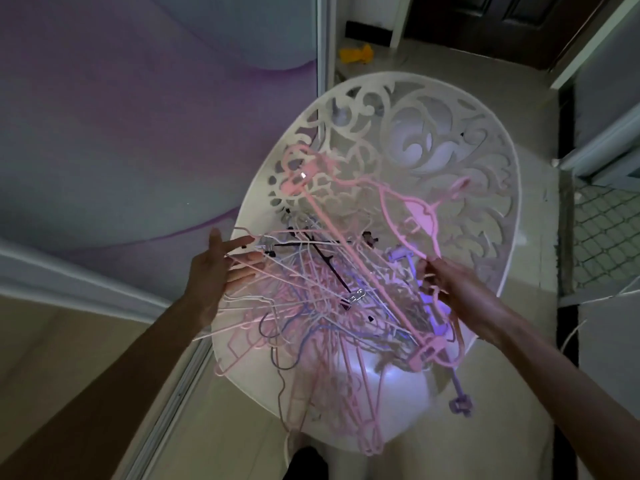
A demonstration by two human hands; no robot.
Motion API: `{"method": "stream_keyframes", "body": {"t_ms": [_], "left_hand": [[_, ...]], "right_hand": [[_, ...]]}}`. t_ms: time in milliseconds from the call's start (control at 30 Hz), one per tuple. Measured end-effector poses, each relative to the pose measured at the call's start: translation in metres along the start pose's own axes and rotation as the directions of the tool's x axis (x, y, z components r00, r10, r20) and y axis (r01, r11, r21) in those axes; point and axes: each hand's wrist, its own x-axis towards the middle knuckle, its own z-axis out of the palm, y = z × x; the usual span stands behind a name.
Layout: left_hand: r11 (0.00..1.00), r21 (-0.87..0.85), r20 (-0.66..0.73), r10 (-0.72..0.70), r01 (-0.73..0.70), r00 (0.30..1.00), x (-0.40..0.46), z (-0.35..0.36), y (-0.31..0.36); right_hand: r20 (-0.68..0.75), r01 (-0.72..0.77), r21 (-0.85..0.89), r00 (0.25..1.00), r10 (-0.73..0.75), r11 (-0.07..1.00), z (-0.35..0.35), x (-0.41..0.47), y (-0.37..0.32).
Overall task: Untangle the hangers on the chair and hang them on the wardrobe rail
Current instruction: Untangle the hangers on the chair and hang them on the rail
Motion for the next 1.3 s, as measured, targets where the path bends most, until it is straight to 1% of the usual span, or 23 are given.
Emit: {"method": "stream_keyframes", "body": {"t_ms": [100,133,200,300,367,433,467,500,533,567,600,667,700,800,867,967,1033,1067,1133,1233,1267,1300], "left_hand": [[0.999,-0.049,-0.002,0.003,-0.004,1.0,-0.035,0.001,-0.003],[0.998,-0.057,0.008,-0.001,0.001,1.0,-0.049,0.002,-0.002],[0.997,-0.066,0.021,-0.033,0.034,0.999,-0.074,0.004,0.002],[0.988,-0.126,0.052,-0.081,0.087,0.995,-0.13,0.0,0.026],[0.971,-0.188,0.119,-0.129,0.15,0.984,-0.165,-0.009,0.044],[0.958,-0.195,0.186,-0.175,0.211,0.967,-0.199,-0.02,0.061],[0.959,-0.182,0.194,-0.181,0.216,0.964,-0.218,-0.027,0.07],[0.967,-0.168,0.178,-0.162,0.192,0.971,-0.241,-0.035,0.081],[0.978,-0.138,0.156,-0.136,0.158,0.978,-0.259,-0.042,0.089],[0.985,-0.127,0.124,-0.103,0.119,0.987,-0.276,-0.049,0.096],[0.991,-0.122,0.079,-0.052,0.062,0.996,-0.307,-0.06,0.111],[0.999,-0.039,0.099,-0.014,0.018,0.995,-0.325,-0.069,0.132],[0.999,0.031,0.13,-0.02,0.016,0.991,-0.335,-0.073,0.143],[0.975,0.22,0.234,-0.068,0.015,0.97,-0.384,-0.099,0.17],[0.944,0.33,0.304,-0.095,-0.012,0.948,-0.413,-0.114,0.181],[0.898,0.439,0.324,-0.125,-0.032,0.938,-0.449,-0.133,0.191],[0.839,0.541,0.325,-0.14,-0.063,0.935,-0.466,-0.143,0.189],[0.81,0.581,0.318,-0.137,-0.079,0.938,-0.473,-0.148,0.188],[0.795,0.596,0.289,-0.084,-0.11,0.954,-0.49,-0.17,0.182],[0.81,0.579,0.152,0.005,-0.093,0.988,-0.507,-0.217,0.173],[0.815,0.576,0.104,0.011,-0.069,0.995,-0.513,-0.239,0.168],[0.824,0.565,0.061,0.005,-0.038,0.998,-0.518,-0.258,0.164]], "right_hand": [[0.1,-0.001,-0.201,0.995,0.022,0.98,-0.003,-0.022,-0.004],[0.135,0.005,-0.223,0.99,0.026,0.975,-0.006,-0.032,-0.006],[0.208,-0.008,-0.158,0.977,0.042,0.987,-0.01,-0.049,-0.008],[0.22,-0.019,-0.062,0.975,0.032,0.998,-0.017,-0.095,-0.04],[0.25,0.048,-0.063,0.968,-0.03,0.997,-0.02,-0.126,-0.066],[0.288,0.104,-0.079,0.955,-0.077,0.991,-0.024,-0.148,-0.088],[0.313,0.134,-0.096,0.945,-0.098,0.986,-0.027,-0.16,-0.102],[0.347,0.171,-0.122,0.93,-0.12,0.978,-0.027,-0.177,-0.119],[0.371,0.198,-0.166,0.92,-0.125,0.966,-0.029,-0.187,-0.133],[0.403,0.221,-0.176,0.905,-0.134,0.959,-0.028,-0.199,-0.145],[0.453,0.237,-0.198,0.883,-0.125,0.951,-0.022,-0.224,-0.167],[0.493,0.235,-0.185,0.862,-0.117,0.954,-0.02,-0.229,-0.18],[0.496,0.265,-0.212,0.858,-0.13,0.941,-0.019,-0.231,-0.188],[0.581,0.313,-0.281,0.808,-0.099,0.907,-0.004,-0.258,-0.216],[0.594,0.333,-0.301,0.799,-0.097,0.894,0.016,-0.283,-0.237],[0.662,0.362,-0.347,0.748,-0.048,0.865,0.043,-0.298,-0.25],[0.695,0.365,-0.359,0.719,-0.015,0.859,0.063,-0.308,-0.255],[0.713,0.377,-0.363,0.701,-0.006,0.852,0.075,-0.315,-0.257],[0.723,0.413,-0.349,0.69,-0.039,0.841,0.104,-0.323,-0.259],[0.696,0.513,-0.352,0.702,-0.148,0.783,0.145,-0.338,-0.261],[0.689,0.538,-0.356,0.703,-0.174,0.764,0.165,-0.349,-0.262],[0.677,0.535,-0.333,0.709,-0.198,0.776,0.181,-0.354,-0.262]]}}
